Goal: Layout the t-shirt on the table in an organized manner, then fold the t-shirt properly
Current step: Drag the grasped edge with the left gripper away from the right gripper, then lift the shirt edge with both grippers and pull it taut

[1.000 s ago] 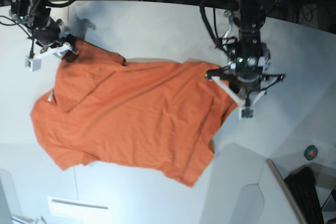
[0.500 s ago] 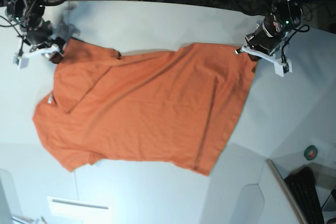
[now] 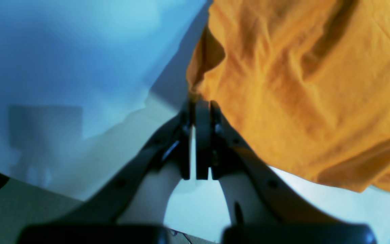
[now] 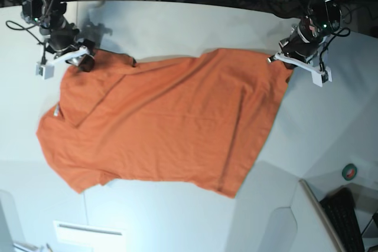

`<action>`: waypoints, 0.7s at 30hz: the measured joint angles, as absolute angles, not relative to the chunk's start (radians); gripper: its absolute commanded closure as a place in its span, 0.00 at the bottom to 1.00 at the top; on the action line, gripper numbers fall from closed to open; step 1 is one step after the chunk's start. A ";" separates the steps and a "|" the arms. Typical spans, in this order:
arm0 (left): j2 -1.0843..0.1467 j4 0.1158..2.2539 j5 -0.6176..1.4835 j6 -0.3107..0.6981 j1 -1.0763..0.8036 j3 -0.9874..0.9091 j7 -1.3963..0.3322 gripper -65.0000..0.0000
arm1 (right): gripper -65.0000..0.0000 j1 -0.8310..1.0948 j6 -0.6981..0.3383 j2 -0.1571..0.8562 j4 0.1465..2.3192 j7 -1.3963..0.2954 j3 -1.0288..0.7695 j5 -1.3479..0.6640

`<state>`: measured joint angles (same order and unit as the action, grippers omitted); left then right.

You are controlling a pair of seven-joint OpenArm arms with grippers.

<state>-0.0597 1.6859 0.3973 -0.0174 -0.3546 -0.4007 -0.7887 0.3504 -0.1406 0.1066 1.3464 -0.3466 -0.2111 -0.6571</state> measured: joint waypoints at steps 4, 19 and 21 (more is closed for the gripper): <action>-0.065 1.686 0.397 -0.017 -0.355 -0.401 -0.789 1.00 | 0.52 0.350 -0.142 0.104 1.346 -0.358 -0.228 -0.667; -0.061 1.705 0.397 -0.018 -0.345 -0.392 -0.793 1.00 | 1.00 0.378 -0.120 0.108 1.427 -0.404 -0.280 -0.649; -0.071 1.702 0.383 -0.027 -0.298 -0.360 -0.804 1.00 | 1.00 0.366 -0.120 0.133 1.467 -0.451 -0.281 -0.646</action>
<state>-0.0711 1.7020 0.3828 -0.0265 -0.2977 -0.3595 -0.8043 0.3656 -0.1204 0.1333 1.4673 -0.4507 -0.2813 -0.6456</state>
